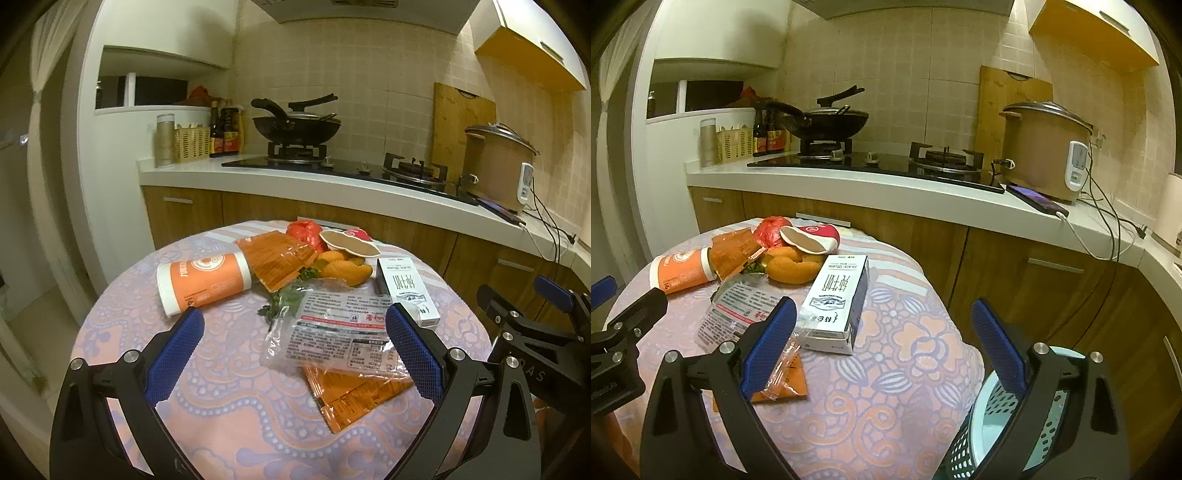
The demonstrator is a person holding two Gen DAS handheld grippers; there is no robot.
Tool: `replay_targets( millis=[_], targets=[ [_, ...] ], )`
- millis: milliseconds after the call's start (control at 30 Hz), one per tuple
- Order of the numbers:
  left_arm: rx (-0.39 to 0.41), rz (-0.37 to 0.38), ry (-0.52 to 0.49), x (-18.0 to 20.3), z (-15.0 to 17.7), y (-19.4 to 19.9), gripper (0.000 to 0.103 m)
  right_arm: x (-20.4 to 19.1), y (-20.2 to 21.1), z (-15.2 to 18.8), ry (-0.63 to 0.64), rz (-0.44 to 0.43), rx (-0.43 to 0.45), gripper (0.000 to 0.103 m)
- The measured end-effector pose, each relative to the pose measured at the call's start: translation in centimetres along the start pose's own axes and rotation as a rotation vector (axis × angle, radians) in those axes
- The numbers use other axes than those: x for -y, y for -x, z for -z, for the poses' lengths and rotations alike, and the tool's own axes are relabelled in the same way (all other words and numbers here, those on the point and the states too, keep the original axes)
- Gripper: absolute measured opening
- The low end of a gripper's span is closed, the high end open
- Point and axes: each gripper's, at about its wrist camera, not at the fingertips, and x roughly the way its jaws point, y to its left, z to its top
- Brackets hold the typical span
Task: Collect trash
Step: 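Move both tools toward the white milk carton and clear plastic bag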
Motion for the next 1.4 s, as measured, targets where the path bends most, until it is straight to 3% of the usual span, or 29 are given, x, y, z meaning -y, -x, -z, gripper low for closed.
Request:
replay_targets(
  millis=[1100, 1200, 1400],
  targets=[
    [-0.016, 0.017, 0.028, -1.2, 0.9, 0.1, 0.095, -0.6, -0.3, 0.5, 0.011, -0.024, -0.024, 0.082],
    [-0.023, 0.024, 0.030, -1.2, 1.0, -0.1, 0.095, -0.3, -0.4, 0.6, 0.006, -0.020, -0.027, 0.080],
    [-0.054, 0.044, 0.028, -0.9, 1.4, -0.7, 0.095, 0.2, -0.9, 0.9, 0.008, -0.018, -0.043, 0.065]
  ],
)
